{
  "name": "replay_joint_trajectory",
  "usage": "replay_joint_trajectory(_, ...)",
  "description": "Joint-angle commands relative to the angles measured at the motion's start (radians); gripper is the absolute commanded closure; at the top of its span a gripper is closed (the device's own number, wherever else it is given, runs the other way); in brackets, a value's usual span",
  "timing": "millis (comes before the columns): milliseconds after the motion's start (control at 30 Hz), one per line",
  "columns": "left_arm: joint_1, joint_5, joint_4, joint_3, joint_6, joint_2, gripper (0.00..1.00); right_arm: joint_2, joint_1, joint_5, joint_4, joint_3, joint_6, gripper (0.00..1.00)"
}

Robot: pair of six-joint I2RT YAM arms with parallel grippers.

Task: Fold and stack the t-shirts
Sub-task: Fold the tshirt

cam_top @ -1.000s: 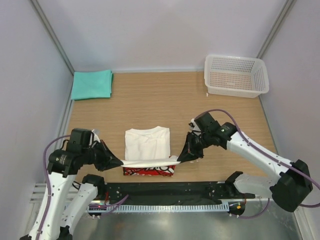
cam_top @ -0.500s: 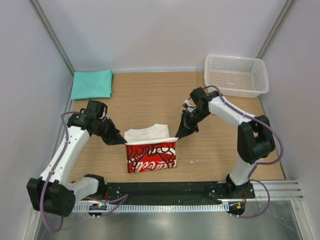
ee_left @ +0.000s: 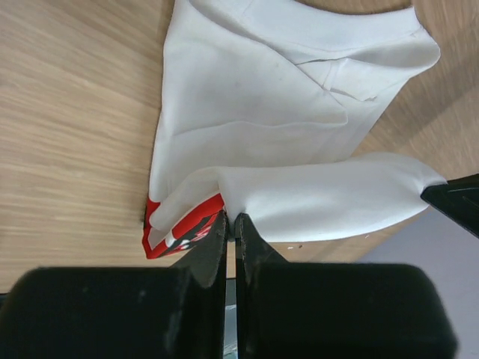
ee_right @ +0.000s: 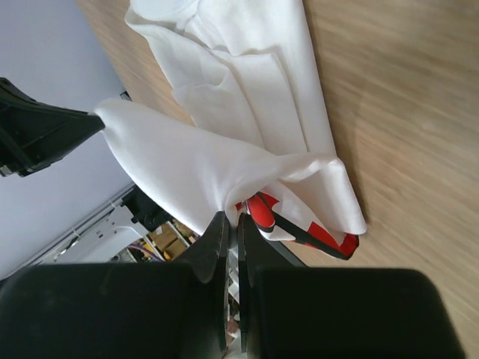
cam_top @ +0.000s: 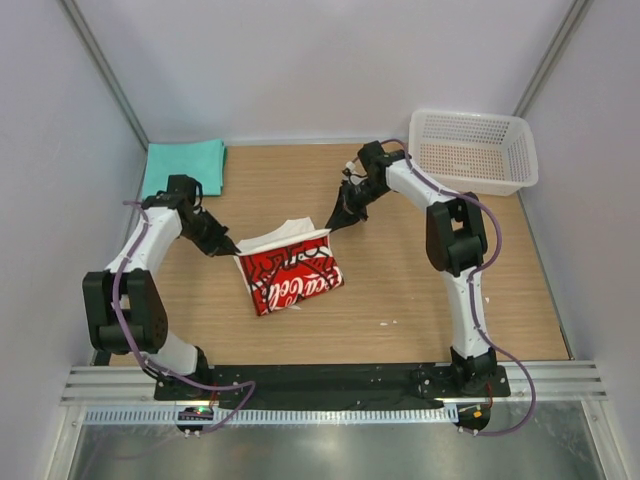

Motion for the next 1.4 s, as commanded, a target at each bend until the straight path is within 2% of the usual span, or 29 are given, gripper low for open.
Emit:
replay_joint_trajectory(0,0.06,-0.07,0.051,0.02,0.051,0.026,1.0,0.022,-0.018,0.007,0.051,0.106,0.033,0.93)
replay_joint_trajectory(267,0.071,-0.073,0.077,0.022,0.073,0.0,1.0,-0.008,-0.009,-0.001,0.228,0.04,0.133,0.93)
replay_joint_trajectory(467,0.053,0.016,0.036,0.029,0.084,-0.012,1.0,-0.169,-0.009,0.069,0.139,-0.123,0.063,0.95)
replay_joint_trajectory(633,-0.007,0.033,0.002,-0.09,0.073,-0.121,1.0,-0.38,-0.009,0.175,-0.007,-0.32,-0.045,0.95)
replay_joint_trajectory(667,-0.048,0.039,-0.008,-0.109,0.077,-0.165,1.0,-0.422,-0.007,0.184,-0.036,-0.36,-0.053,0.95)
replay_joint_trajectory(733,-0.073,0.041,-0.06,-0.145,0.093,-0.213,1.0,-0.502,-0.006,0.195,-0.056,-0.495,-0.059,0.95)
replay_joint_trajectory(900,-0.098,0.024,-0.247,-0.279,0.11,-0.489,1.0,-0.821,0.017,0.22,-0.105,-0.803,-0.044,0.95)
replay_joint_trajectory(1100,-0.096,0.09,-0.492,-0.376,0.107,-0.787,1.0,-1.184,0.146,0.218,-0.137,-1.119,0.128,0.96)
replay_joint_trajectory(1167,-0.096,0.097,-0.566,-0.362,0.123,-0.836,1.0,-1.272,0.221,0.215,-0.134,-1.17,0.243,0.96)
replay_joint_trajectory(1267,-0.098,0.09,-0.764,-0.301,0.166,-0.885,1.0,-1.401,0.32,0.217,-0.146,-1.22,0.373,0.97)
replay_joint_trajectory(1367,-0.135,0.212,-0.766,-0.287,0.106,-0.977,1.0,-1.473,0.37,0.224,-0.2,-1.209,0.424,0.98)
